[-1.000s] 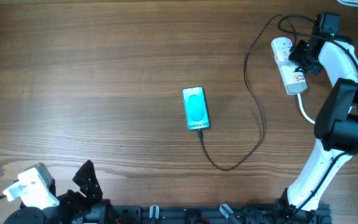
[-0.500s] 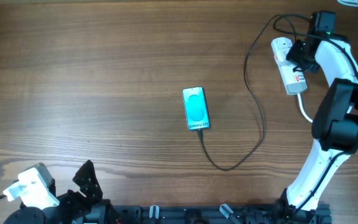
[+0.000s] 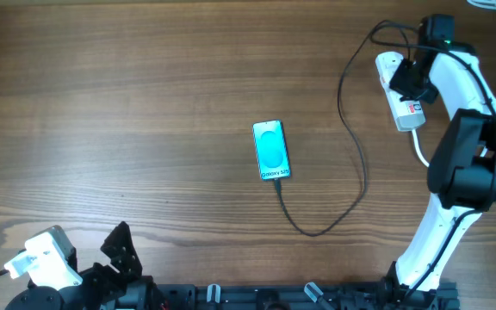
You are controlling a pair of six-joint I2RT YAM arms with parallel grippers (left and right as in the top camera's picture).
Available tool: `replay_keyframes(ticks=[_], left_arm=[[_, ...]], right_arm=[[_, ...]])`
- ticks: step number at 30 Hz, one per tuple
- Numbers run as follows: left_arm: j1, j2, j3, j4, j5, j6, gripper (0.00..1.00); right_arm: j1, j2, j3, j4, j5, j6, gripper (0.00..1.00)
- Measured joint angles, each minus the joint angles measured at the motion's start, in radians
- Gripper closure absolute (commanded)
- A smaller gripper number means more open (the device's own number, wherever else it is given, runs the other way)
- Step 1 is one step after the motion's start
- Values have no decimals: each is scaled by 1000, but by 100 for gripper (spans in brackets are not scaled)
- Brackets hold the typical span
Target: Plug charger to phone and switch on socket
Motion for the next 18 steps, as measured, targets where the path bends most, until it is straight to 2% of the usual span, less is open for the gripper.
replay_keyframes(ticks=[3, 12, 14, 18], left_arm=[[0, 0, 0, 0, 0, 0, 0], [0, 0, 0, 32, 8, 0, 0], [0, 0, -3, 148, 31, 0, 0], [0, 1, -6, 558, 119, 1, 0]], right_arm=[[30, -100, -17, -50, 36, 12, 96], [24, -690, -18, -160, 78, 39, 96], [24, -800, -18, -178, 60, 45, 96], [24, -958, -18, -231, 11, 53, 96]])
